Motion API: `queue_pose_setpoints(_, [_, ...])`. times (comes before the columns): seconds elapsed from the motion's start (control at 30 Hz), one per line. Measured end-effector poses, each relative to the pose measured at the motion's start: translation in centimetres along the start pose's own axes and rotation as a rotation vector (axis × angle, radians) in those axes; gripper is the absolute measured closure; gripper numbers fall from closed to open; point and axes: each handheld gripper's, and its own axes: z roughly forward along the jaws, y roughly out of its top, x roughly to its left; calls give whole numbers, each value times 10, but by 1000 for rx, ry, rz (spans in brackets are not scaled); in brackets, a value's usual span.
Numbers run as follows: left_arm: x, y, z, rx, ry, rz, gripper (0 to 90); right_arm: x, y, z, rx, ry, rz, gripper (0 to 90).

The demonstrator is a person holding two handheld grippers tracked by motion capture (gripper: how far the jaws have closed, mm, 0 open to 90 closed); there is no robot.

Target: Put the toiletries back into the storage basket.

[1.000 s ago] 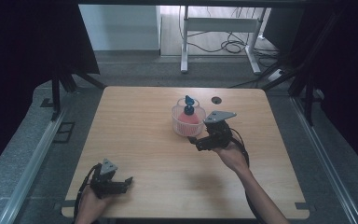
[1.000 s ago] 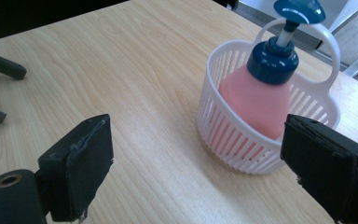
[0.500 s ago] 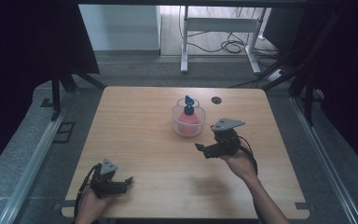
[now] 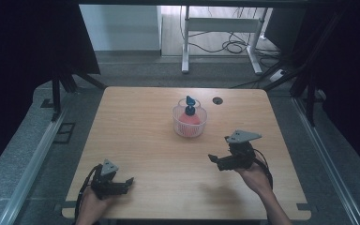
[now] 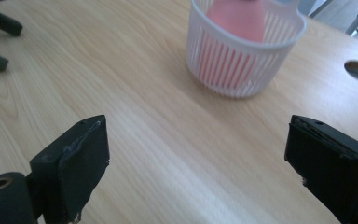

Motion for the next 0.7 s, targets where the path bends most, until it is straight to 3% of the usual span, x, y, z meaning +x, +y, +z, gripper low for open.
queue_pose_setpoints(0.37, [0, 0, 0, 0, 1, -4, 114, -2, -40, -8, 55, -40, 17, 10])
queue_pose_setpoints(0.7, [0, 0, 0, 0, 1, -1, 114, -3, -71, -7, 84, -46, 54, 5])
